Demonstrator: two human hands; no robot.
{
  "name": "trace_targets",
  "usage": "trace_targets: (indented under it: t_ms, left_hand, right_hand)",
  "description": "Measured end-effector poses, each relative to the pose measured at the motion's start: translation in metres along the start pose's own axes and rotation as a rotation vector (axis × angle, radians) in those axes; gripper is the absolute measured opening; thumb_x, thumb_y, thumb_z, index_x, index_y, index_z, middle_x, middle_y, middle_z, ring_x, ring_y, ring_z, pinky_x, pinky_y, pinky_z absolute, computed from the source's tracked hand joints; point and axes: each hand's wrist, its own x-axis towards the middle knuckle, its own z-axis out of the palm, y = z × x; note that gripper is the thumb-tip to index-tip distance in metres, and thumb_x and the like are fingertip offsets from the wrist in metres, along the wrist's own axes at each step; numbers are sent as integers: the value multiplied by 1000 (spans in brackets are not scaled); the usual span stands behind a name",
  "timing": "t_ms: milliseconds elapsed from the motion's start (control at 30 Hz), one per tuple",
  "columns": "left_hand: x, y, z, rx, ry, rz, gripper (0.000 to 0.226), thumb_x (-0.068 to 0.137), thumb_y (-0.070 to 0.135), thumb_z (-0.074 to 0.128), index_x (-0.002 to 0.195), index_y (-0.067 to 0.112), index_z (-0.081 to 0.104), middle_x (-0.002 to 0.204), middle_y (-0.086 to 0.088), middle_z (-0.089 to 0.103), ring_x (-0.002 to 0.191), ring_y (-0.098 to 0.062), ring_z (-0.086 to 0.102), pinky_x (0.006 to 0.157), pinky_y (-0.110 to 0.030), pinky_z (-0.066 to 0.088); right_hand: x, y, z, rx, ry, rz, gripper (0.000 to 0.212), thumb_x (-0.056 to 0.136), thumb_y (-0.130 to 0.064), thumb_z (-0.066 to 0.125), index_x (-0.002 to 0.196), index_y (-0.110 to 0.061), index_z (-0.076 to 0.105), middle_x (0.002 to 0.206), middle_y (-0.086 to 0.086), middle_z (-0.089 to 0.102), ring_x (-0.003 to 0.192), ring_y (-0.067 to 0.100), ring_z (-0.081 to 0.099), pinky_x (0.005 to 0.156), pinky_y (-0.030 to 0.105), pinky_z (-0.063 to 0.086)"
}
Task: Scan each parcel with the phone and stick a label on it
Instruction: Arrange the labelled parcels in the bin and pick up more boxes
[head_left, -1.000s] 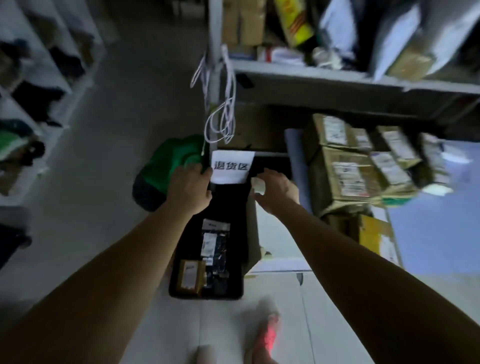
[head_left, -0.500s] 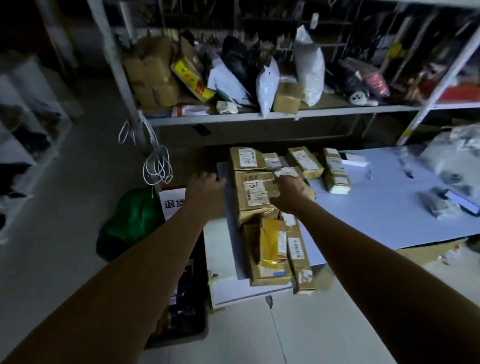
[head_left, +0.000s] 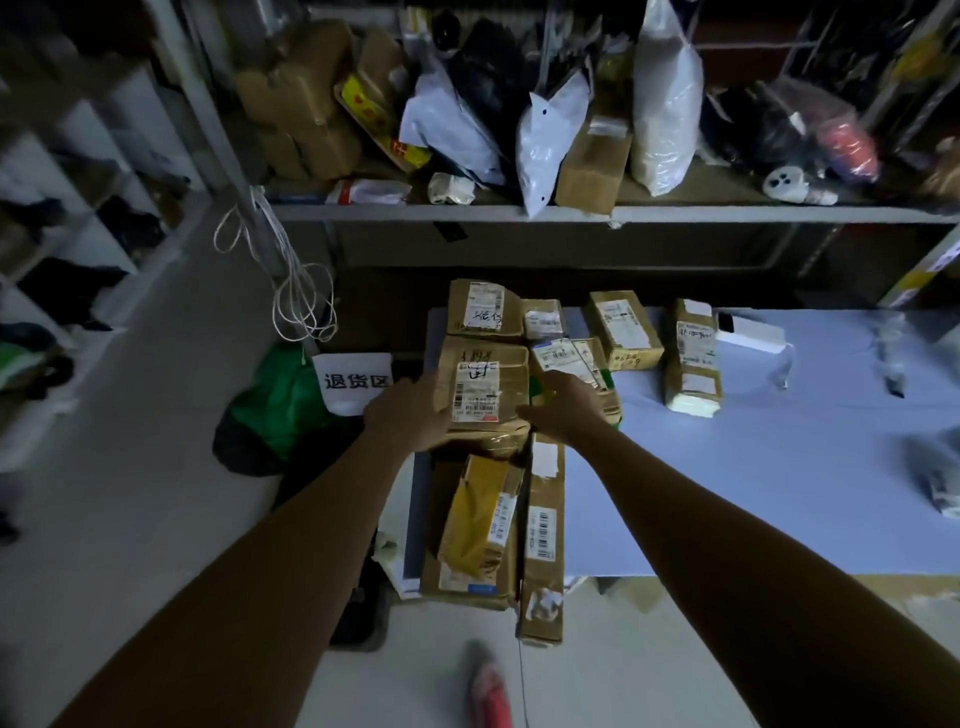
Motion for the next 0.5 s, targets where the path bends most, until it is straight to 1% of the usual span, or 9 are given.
trace_targets:
  t_ms: [67, 133, 167, 233, 300, 333, 367, 433, 500]
  left_hand:
    - [27, -10, 23, -166, -52, -70, 53, 96, 44, 54, 138, 15, 43, 110, -10, 65, 90, -24, 65, 71, -36, 54]
    - [46, -18, 44, -345, -105, -153, 47, 93, 51, 58, 127, 20, 47, 106, -3, 65, 81, -15, 62, 60, -30, 48]
    - [55, -20, 53, -449, -139, -197, 47, 90, 54, 61, 124, 25, 47, 106, 3, 63, 81, -11, 60, 59, -27, 45]
    - [68, -22, 68, -652, -206, -261, 46, 83, 59, 67, 118, 36, 49, 104, 11, 63, 86, -7, 61, 63, -25, 46]
    - [78, -22, 78, -824, -229, -277, 42, 79, 57, 73, 116, 45, 58, 105, 18, 69, 95, -7, 64, 75, -28, 51]
    - [82, -21, 82, -869, -211, -276, 36, 77, 54, 75, 110, 52, 61, 100, 23, 71, 95, -6, 65, 79, -29, 52]
    - [84, -20, 86, -885, -177, -284, 28, 77, 52, 77, 101, 55, 63, 93, 26, 71, 92, -4, 66, 78, -29, 54]
    - [82, -18, 90, -887, -92, -332, 18, 78, 51, 78, 90, 50, 64, 83, 24, 71, 86, -4, 68, 74, -31, 57]
    - [77, -14, 91, -901, -24, -352, 14, 80, 51, 77, 87, 48, 65, 82, 23, 71, 84, -5, 69, 72, -31, 59]
  right_hand:
    - [25, 1, 17, 19, -12, 18, 50, 82, -42, 77, 126, -25, 61, 94, -2, 65, 77, 13, 56, 53, 23, 37]
    - [44, 2, 31, 28, -46, 54, 52, 84, -41, 75, 130, -21, 59, 100, 3, 67, 87, 20, 59, 63, 26, 44]
    - [54, 3, 39, 39, -73, 80, 48, 85, -40, 73, 126, -19, 61, 101, 5, 69, 90, 21, 62, 67, 27, 47]
    - [69, 7, 52, 92, -109, 136, 33, 84, -38, 74, 109, -17, 66, 92, 2, 70, 89, 22, 67, 64, 26, 51]
    - [77, 10, 60, 143, -118, 173, 31, 82, -38, 77, 103, -17, 68, 88, -1, 69, 88, 20, 68, 64, 26, 52]
    - [82, 10, 63, 140, -118, 188, 34, 80, -40, 79, 103, -17, 69, 90, 0, 70, 87, 20, 68, 68, 29, 55]
    - [86, 11, 64, 123, -118, 199, 36, 79, -42, 80, 102, -16, 70, 91, 1, 71, 86, 20, 68, 71, 32, 58]
    - [91, 11, 64, 116, -121, 206, 35, 76, -41, 81, 99, -15, 72, 90, 2, 72, 84, 20, 69, 74, 36, 61]
    - [95, 11, 59, 141, -135, 192, 35, 73, -37, 82, 99, -17, 72, 90, 2, 73, 84, 20, 69, 75, 39, 62]
